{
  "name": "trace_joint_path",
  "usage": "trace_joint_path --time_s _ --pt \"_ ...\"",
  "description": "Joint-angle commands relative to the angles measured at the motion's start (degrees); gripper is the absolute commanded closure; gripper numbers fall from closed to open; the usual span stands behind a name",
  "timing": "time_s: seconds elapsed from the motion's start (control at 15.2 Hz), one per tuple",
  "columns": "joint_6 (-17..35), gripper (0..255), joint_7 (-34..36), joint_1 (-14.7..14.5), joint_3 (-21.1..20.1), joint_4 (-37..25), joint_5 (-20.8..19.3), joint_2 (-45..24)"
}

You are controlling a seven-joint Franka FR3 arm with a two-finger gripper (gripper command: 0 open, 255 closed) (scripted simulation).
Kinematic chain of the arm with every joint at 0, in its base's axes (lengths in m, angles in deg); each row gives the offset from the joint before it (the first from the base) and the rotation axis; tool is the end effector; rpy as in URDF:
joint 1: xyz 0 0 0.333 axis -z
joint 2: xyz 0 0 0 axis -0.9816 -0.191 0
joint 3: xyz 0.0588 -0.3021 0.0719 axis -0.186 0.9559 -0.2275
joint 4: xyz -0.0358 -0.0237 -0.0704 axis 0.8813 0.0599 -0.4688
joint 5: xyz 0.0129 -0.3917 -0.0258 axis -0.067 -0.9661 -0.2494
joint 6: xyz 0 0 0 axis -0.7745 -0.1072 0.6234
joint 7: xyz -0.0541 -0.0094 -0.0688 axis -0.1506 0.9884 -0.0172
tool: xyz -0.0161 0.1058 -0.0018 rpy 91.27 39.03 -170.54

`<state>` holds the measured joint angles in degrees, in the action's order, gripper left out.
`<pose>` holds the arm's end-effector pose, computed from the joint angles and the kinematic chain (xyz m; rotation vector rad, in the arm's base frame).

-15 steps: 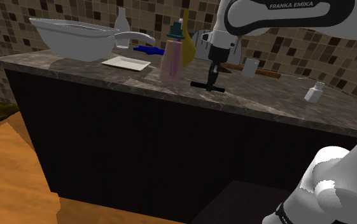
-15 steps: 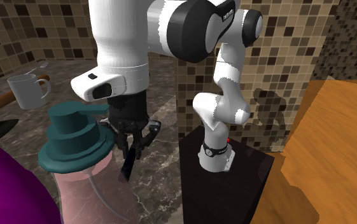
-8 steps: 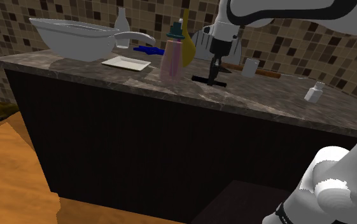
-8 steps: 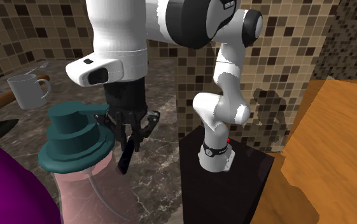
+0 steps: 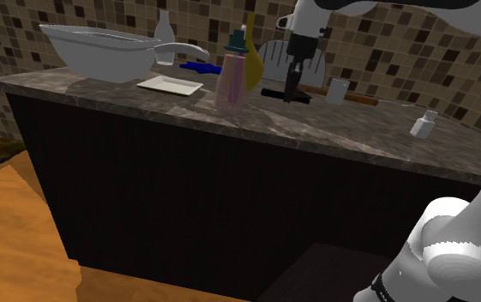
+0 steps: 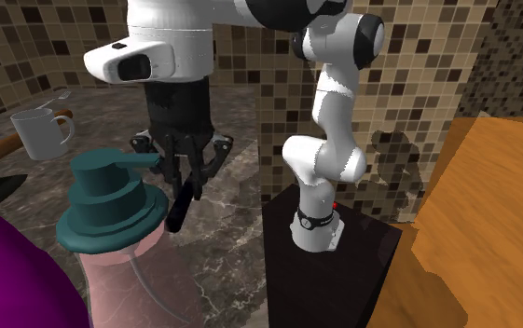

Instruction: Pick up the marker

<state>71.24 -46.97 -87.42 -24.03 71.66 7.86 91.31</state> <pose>0.4754 0.0193 0.6486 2.9227 1.0171 0.0508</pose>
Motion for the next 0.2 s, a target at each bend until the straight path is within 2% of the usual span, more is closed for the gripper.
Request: trace_joint_path --time_s 0.0,0.13 --pt "-1.71 255 -0.07 -0.01 -0.01 -2.15 0.04 -0.46" --pt "-1.84 255 -0.08 -0.01 -0.01 -2.31 0.04 -0.50"
